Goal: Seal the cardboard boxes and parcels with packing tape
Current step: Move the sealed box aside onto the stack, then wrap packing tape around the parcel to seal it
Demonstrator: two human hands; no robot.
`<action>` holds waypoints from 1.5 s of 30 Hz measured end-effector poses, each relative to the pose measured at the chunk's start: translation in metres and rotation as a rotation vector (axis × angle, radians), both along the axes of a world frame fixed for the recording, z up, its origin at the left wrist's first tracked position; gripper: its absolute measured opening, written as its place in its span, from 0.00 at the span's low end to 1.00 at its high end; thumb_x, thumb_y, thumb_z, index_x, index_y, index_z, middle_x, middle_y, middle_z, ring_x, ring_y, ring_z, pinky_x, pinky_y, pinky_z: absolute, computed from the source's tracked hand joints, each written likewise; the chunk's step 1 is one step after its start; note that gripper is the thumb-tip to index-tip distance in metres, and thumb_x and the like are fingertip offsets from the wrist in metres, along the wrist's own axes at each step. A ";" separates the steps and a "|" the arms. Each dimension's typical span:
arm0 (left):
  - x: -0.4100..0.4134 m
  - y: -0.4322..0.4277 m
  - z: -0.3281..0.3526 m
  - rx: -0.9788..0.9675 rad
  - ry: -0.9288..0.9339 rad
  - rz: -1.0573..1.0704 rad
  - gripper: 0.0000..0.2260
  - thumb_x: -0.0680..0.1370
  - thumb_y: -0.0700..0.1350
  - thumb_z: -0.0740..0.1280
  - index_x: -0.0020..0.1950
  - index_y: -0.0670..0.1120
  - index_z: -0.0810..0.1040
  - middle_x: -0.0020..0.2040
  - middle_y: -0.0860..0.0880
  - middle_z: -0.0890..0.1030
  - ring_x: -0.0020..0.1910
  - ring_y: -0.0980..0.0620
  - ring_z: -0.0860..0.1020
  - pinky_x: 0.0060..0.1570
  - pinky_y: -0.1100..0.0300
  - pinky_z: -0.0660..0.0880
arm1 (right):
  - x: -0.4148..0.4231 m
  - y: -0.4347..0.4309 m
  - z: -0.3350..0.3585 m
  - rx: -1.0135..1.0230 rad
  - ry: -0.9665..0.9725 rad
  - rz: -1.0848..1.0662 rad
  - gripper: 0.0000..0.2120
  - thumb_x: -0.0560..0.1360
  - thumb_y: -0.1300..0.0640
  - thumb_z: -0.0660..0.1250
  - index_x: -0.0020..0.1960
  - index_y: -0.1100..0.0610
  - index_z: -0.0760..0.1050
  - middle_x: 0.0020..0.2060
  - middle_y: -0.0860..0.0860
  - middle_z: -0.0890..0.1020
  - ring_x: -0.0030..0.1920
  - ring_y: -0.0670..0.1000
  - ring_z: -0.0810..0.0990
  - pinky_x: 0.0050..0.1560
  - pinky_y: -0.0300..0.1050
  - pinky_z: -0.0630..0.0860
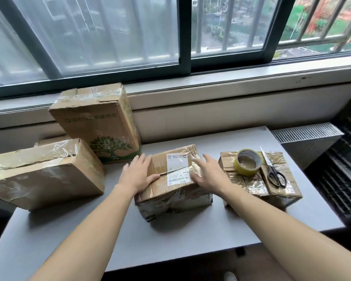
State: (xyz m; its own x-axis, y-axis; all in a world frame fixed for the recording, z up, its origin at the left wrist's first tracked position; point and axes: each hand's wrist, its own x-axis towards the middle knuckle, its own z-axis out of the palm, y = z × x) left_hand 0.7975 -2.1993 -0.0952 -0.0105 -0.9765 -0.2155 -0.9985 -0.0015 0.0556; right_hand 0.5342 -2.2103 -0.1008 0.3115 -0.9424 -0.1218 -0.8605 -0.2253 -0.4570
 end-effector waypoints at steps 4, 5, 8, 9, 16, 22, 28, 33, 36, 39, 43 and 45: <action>0.000 -0.002 0.000 0.056 -0.086 -0.082 0.34 0.83 0.62 0.51 0.81 0.43 0.47 0.81 0.40 0.52 0.79 0.41 0.52 0.75 0.47 0.59 | 0.022 0.015 0.001 -0.113 0.110 0.306 0.22 0.82 0.41 0.54 0.70 0.48 0.72 0.73 0.54 0.68 0.72 0.60 0.64 0.70 0.56 0.61; 0.000 -0.002 -0.001 0.056 -0.100 -0.095 0.34 0.83 0.62 0.50 0.81 0.42 0.46 0.80 0.39 0.52 0.79 0.40 0.52 0.75 0.47 0.58 | 0.028 0.017 0.001 -0.103 0.140 0.356 0.23 0.82 0.39 0.51 0.71 0.47 0.71 0.71 0.53 0.69 0.71 0.59 0.64 0.69 0.57 0.61; 0.001 -0.002 -0.004 0.055 -0.124 -0.101 0.33 0.83 0.61 0.48 0.81 0.42 0.45 0.80 0.39 0.52 0.79 0.40 0.52 0.75 0.46 0.59 | 0.038 0.018 -0.001 -0.086 0.262 0.421 0.29 0.81 0.34 0.53 0.76 0.48 0.63 0.73 0.53 0.66 0.72 0.59 0.62 0.70 0.57 0.58; 0.001 -0.001 -0.004 0.050 -0.126 -0.099 0.33 0.83 0.60 0.49 0.81 0.41 0.46 0.80 0.39 0.53 0.79 0.40 0.52 0.75 0.46 0.60 | 0.039 0.018 -0.002 -0.088 0.301 0.428 0.32 0.79 0.32 0.54 0.77 0.48 0.60 0.73 0.53 0.65 0.72 0.60 0.61 0.70 0.58 0.58; -0.002 -0.001 0.004 -0.063 0.095 -0.031 0.26 0.84 0.57 0.55 0.78 0.44 0.60 0.74 0.45 0.66 0.74 0.46 0.63 0.72 0.52 0.62 | 0.046 0.014 0.001 -0.063 0.361 0.434 0.34 0.79 0.34 0.58 0.79 0.48 0.56 0.73 0.55 0.61 0.71 0.60 0.60 0.69 0.58 0.59; -0.016 0.001 -0.002 -0.070 0.147 0.125 0.33 0.80 0.54 0.65 0.80 0.46 0.53 0.75 0.47 0.62 0.76 0.47 0.57 0.70 0.48 0.67 | 0.038 0.016 -0.002 -0.049 0.278 0.425 0.32 0.79 0.34 0.57 0.78 0.48 0.60 0.73 0.54 0.63 0.72 0.60 0.60 0.70 0.57 0.59; -0.011 0.002 -0.004 0.048 0.207 0.139 0.36 0.82 0.51 0.64 0.82 0.46 0.45 0.81 0.44 0.47 0.80 0.44 0.44 0.77 0.49 0.52 | 0.016 0.008 0.008 0.001 0.116 0.199 0.28 0.80 0.37 0.59 0.73 0.53 0.70 0.71 0.55 0.71 0.71 0.58 0.66 0.73 0.51 0.62; 0.010 0.003 0.001 0.117 0.365 0.252 0.43 0.77 0.56 0.70 0.82 0.47 0.46 0.81 0.43 0.39 0.80 0.45 0.42 0.78 0.51 0.47 | -0.005 0.009 0.009 -0.063 0.154 0.029 0.25 0.82 0.40 0.59 0.71 0.55 0.71 0.68 0.55 0.74 0.69 0.58 0.67 0.71 0.50 0.61; 0.014 0.003 -0.001 0.102 0.366 0.244 0.41 0.78 0.62 0.66 0.82 0.46 0.50 0.81 0.43 0.43 0.80 0.44 0.44 0.78 0.49 0.49 | -0.020 0.010 0.009 -0.127 0.205 -0.115 0.22 0.83 0.44 0.58 0.69 0.57 0.71 0.66 0.56 0.75 0.67 0.58 0.69 0.70 0.51 0.62; 0.006 0.002 -0.003 -0.022 0.323 0.217 0.34 0.80 0.61 0.62 0.80 0.46 0.56 0.81 0.42 0.51 0.80 0.45 0.48 0.77 0.45 0.53 | -0.041 0.009 0.011 -0.108 0.241 -0.303 0.20 0.82 0.48 0.58 0.68 0.59 0.70 0.66 0.58 0.73 0.66 0.60 0.68 0.66 0.53 0.66; -0.017 0.000 0.002 -0.122 0.310 0.171 0.28 0.82 0.57 0.61 0.78 0.46 0.62 0.80 0.44 0.57 0.79 0.46 0.53 0.76 0.46 0.54 | -0.070 -0.001 0.009 -0.036 0.355 -0.409 0.18 0.80 0.53 0.58 0.66 0.60 0.67 0.65 0.60 0.71 0.65 0.61 0.67 0.66 0.53 0.65; -0.030 -0.003 0.005 -0.123 0.303 0.130 0.27 0.82 0.55 0.62 0.77 0.46 0.64 0.79 0.45 0.59 0.79 0.46 0.55 0.76 0.48 0.54 | -0.082 -0.005 0.008 0.013 0.395 -0.379 0.16 0.80 0.55 0.59 0.66 0.59 0.67 0.65 0.59 0.71 0.67 0.59 0.67 0.65 0.52 0.66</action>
